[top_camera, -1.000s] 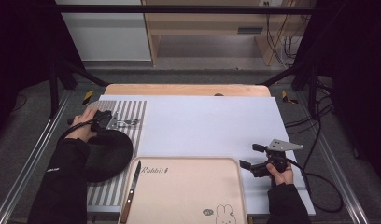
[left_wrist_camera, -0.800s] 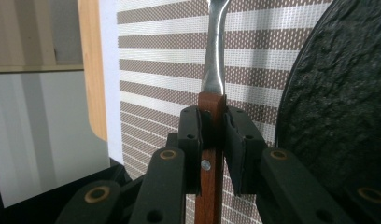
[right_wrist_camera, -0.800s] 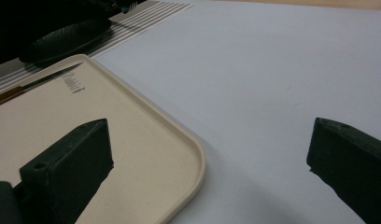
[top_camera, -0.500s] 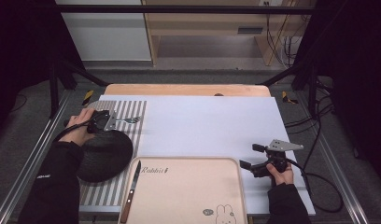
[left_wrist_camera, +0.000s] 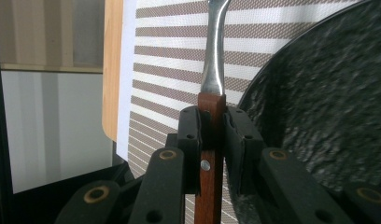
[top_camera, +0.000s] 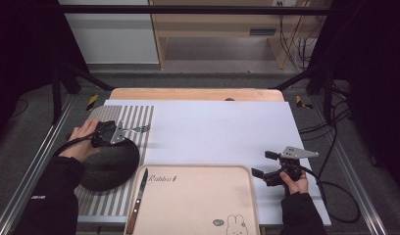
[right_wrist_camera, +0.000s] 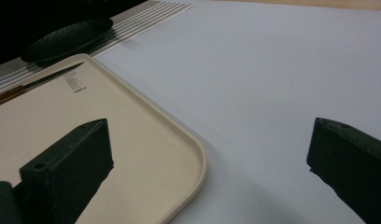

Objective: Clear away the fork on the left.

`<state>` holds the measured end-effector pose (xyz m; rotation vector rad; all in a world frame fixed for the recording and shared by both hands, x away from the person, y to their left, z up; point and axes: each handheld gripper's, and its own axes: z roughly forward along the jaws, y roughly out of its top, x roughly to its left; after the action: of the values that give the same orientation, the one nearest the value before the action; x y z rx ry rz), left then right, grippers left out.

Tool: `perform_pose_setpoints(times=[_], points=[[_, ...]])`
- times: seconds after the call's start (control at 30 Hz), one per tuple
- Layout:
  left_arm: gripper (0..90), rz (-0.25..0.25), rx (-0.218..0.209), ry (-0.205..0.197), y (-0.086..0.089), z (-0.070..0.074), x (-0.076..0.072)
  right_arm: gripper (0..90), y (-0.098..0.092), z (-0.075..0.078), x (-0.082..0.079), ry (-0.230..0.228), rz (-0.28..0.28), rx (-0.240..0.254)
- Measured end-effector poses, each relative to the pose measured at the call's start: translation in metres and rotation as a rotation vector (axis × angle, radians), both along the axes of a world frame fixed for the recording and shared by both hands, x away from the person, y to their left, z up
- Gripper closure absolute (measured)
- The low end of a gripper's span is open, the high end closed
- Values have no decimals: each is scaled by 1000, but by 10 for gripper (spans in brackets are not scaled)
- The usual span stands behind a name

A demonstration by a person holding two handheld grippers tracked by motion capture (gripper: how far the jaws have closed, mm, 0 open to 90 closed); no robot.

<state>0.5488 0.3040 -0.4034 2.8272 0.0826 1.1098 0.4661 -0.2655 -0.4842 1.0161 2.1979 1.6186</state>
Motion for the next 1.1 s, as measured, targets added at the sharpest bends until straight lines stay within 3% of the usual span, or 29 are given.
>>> perform_pose_setpoints(times=[0.2,0.67,0.83,1.0,1.1], points=[[769,19,-31,2,-5,3,-14,4,0,0,0,1,0,1],[769,145,-146,48,-15,6,-49,4,0,0,0,1,3,0],[768,174,-164,61,-17,6,-56,4,-1,0,0,-1,3,0],[768,232,-218,83,-18,6,-62,4,-1,0,-1,-2,6,5],[768,241,-231,92,-19,5,-65,4,-1,1,-1,-3,6,4]])
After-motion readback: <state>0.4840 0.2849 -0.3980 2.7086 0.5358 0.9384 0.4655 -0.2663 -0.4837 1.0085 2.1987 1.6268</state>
